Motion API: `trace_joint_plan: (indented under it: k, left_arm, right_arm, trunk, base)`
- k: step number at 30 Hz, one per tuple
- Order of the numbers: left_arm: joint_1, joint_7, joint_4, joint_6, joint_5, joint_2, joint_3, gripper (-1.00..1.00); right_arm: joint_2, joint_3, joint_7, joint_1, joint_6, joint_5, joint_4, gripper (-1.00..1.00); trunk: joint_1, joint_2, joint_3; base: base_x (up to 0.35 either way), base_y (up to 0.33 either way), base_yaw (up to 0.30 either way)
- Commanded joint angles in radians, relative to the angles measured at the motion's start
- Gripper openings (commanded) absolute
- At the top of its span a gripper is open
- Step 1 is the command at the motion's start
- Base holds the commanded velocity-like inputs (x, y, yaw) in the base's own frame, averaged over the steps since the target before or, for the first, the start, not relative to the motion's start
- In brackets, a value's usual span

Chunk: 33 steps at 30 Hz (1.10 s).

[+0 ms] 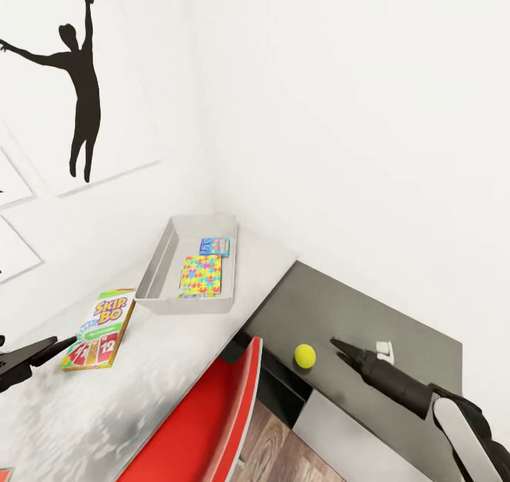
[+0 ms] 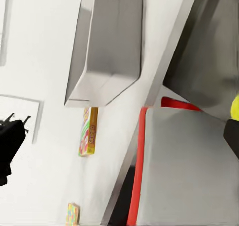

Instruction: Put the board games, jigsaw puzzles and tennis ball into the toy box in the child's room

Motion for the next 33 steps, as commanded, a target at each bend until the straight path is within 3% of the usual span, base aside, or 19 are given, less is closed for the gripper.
trace_joint_plan:
  k: [1, 8, 33]
  left_arm:
    - [0.004, -0.004, 0.005, 0.007, -0.002, -0.002, 0.003, 1.0]
    - [0.02, -0.004, 0.046, -0.01, -0.002, -0.006, 0.013, 1.0]
    - [0.023, -0.004, 0.048, -0.014, -0.001, -0.005, 0.017, 1.0]
  right_arm:
    - [0.0, 0.0, 0.002, 0.005, 0.002, 0.008, -0.006, 1.0]
    - [0.004, 0.002, 0.016, 0.024, -0.015, 0.054, -0.018, 1.0]
    - [-0.002, -0.008, 0.041, 0.045, -0.018, 0.061, -0.032, 1.0]
  trunk:
    - [0.001, -0.002, -0.002]
    - [0.001, -0.002, -0.002]
    - [0.001, -0.002, 0.0]
  base:
    - [0.0, 0.0, -0.001]
    - [0.0, 0.0, 0.0]
    - [0.0, 0.0, 0.0]
